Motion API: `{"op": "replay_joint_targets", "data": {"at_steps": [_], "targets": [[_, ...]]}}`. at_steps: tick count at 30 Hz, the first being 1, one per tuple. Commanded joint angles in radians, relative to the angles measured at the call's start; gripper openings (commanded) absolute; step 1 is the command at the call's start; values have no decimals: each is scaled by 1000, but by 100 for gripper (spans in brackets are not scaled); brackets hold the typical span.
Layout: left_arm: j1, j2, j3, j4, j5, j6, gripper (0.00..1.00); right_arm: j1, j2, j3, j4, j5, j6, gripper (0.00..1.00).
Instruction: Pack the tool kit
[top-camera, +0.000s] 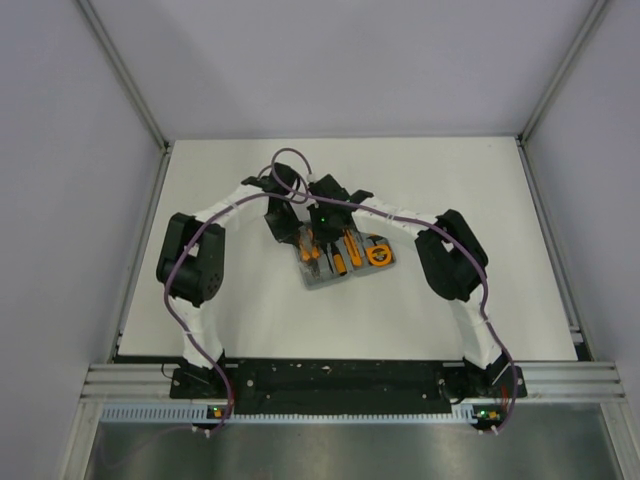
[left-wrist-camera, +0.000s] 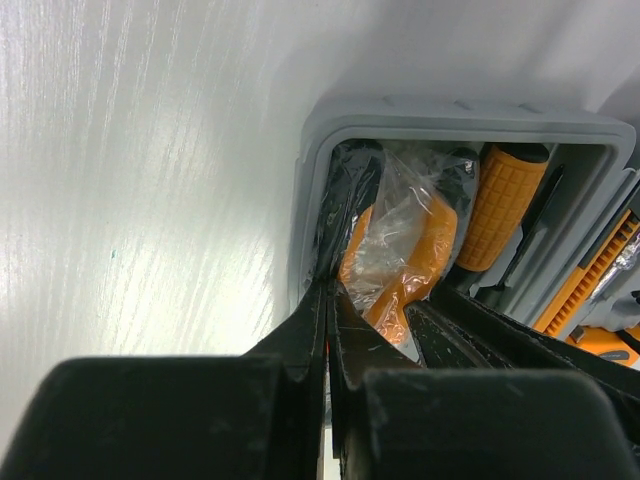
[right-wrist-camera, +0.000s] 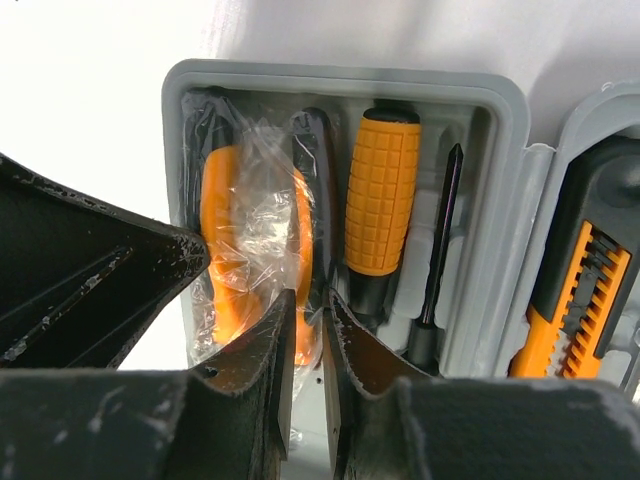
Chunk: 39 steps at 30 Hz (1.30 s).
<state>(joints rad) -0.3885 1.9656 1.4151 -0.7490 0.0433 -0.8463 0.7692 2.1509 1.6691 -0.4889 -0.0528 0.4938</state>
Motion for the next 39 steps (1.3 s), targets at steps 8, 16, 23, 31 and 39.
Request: {"op": "replay_joint_targets", "data": {"at_steps": [8, 16, 23, 31, 39], "targets": [[-66, 272, -105, -93, -97, 1, 0, 33, 26, -11, 13, 10, 26, 16], [-89, 323, -137, -62, -66, -23, 0, 41, 0, 21, 7, 21, 51, 22], [-89, 294, -151, -38, -48, -23, 0, 41, -14, 4, 0, 33, 61, 21], [-84, 92, -78, -33, -48, 9, 6, 42, -120, 38, -16, 111, 35, 23], [-58, -42, -58, -9, -49, 27, 30, 42, -218, -12, -22, 185, 29, 28]]}}
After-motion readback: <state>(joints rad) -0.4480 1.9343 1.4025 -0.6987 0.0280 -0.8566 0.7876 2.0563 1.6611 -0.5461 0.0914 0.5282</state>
